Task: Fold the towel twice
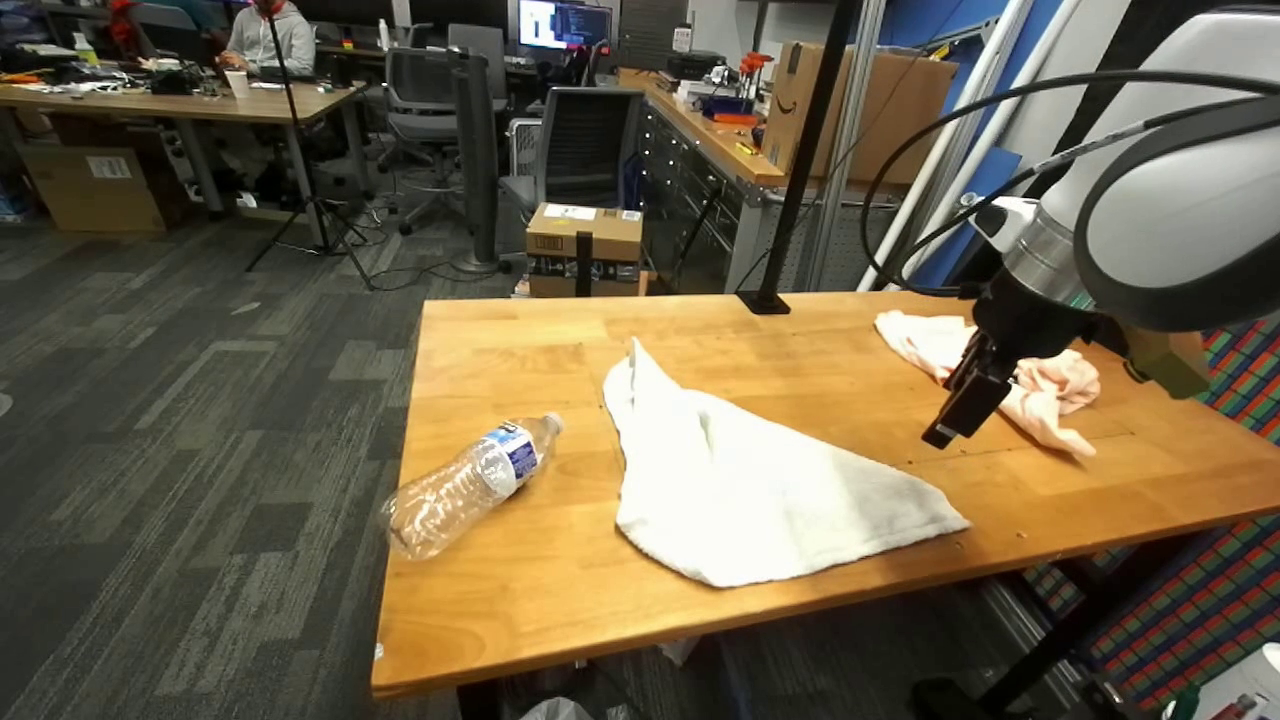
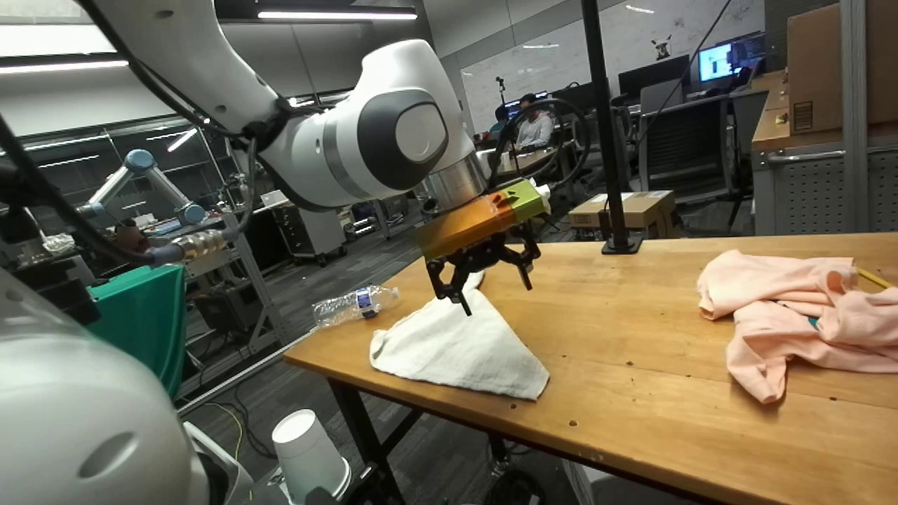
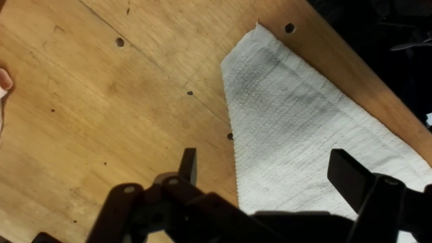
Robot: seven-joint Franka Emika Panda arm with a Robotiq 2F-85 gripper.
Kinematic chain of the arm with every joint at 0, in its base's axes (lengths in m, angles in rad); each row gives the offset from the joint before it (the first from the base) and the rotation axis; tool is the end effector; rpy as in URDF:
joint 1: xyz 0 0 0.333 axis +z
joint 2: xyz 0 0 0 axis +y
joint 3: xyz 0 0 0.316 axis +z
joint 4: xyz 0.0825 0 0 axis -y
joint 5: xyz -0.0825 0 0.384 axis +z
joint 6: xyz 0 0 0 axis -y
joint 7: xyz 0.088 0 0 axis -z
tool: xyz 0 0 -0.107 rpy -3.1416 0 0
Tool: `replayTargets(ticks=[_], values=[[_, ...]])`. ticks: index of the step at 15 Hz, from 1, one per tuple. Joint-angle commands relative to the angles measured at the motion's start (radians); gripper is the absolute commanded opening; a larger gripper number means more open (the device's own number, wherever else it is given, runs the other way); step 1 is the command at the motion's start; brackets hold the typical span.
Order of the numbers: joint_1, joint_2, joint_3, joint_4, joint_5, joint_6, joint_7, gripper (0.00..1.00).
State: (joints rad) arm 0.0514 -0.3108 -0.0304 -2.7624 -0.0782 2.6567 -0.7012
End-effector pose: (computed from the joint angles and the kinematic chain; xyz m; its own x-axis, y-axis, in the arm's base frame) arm 0.3977 0.0112 0.3285 0.6918 0.7105 0.1286 0.6923 -0.7033 0.1615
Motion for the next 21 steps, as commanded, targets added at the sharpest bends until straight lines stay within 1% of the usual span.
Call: replayTargets(ticks=[1,2,6,10,14,17,21], values=[[0.014,-0.005,-0.04,0.001,-0.008,0.036,-0.016,1.0],[0.013,-0.006,-0.056,0.001,0.006,0.016,-0.024,1.0],[0.009,0.019,-0.123,0.001,0.04,0.005,-0.066,1.0],[0.018,0.046,-0.173,-0.001,0.096,0.0,-0.145,1.0],[0.02,0.076,-0.16,-0.002,0.14,-0.01,-0.187,1.0],[0.036,0.075,-0.148,-0.002,0.171,-0.017,-0.213,1.0],[0.043,0.075,-0.143,-0.001,0.195,-0.031,-0.219,1.0]])
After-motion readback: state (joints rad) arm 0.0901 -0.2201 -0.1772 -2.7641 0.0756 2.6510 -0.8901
